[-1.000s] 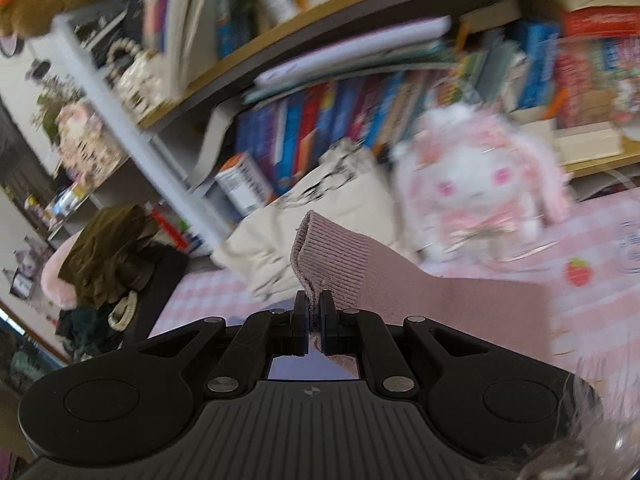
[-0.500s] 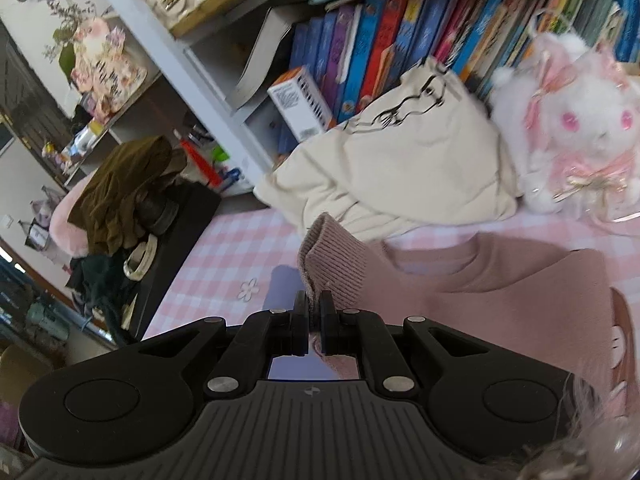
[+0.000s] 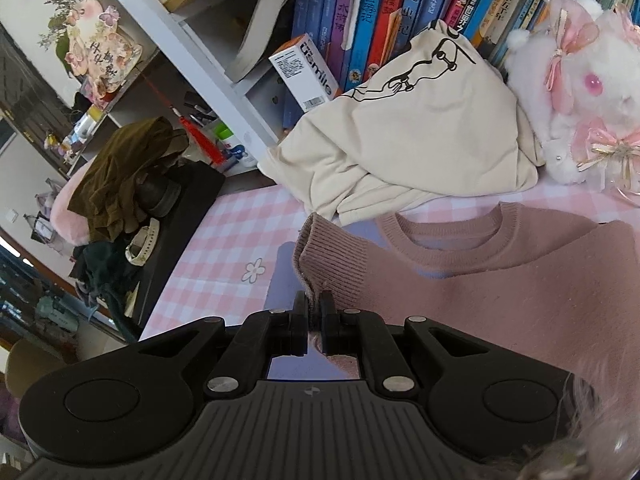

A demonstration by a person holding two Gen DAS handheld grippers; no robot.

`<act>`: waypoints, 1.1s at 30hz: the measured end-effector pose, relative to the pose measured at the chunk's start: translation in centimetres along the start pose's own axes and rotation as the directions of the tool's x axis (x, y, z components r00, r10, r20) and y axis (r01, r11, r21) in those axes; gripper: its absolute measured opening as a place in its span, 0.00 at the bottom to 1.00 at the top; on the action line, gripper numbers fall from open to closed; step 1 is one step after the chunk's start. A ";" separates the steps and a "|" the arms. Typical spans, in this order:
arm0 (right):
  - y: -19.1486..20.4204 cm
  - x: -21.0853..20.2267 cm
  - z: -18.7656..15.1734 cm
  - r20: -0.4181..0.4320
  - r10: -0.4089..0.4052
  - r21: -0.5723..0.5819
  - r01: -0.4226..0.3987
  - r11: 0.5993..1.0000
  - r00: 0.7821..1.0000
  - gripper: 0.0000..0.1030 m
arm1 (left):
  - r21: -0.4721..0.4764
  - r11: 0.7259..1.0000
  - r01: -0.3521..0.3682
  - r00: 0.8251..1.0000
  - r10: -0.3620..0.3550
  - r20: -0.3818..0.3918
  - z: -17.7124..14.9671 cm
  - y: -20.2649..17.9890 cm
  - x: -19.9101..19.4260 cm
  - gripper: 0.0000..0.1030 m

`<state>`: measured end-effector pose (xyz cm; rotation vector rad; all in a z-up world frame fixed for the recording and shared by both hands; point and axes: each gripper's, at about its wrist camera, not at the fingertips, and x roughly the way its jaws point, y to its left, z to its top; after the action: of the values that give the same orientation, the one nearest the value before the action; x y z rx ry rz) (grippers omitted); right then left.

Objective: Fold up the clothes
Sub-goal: 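Lift the mauve sleeve with the right gripper and fold it over the lavender sleeve, then release the mauve sleeve and smooth it flat with the right gripper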

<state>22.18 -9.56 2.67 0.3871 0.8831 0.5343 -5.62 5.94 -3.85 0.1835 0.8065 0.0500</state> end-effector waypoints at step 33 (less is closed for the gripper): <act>-3.3 -12.1 -14.3 0.000 -0.250 -0.150 0.247 0.957 0.968 0.54 | 0.071 0.993 0.090 0.992 -0.095 0.081 1.7 0.2 0.7 0.96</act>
<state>5.28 -17.87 0.13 0.1313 0.8888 0.3688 -3.91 5.91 -3.12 0.2101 0.7318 -0.0718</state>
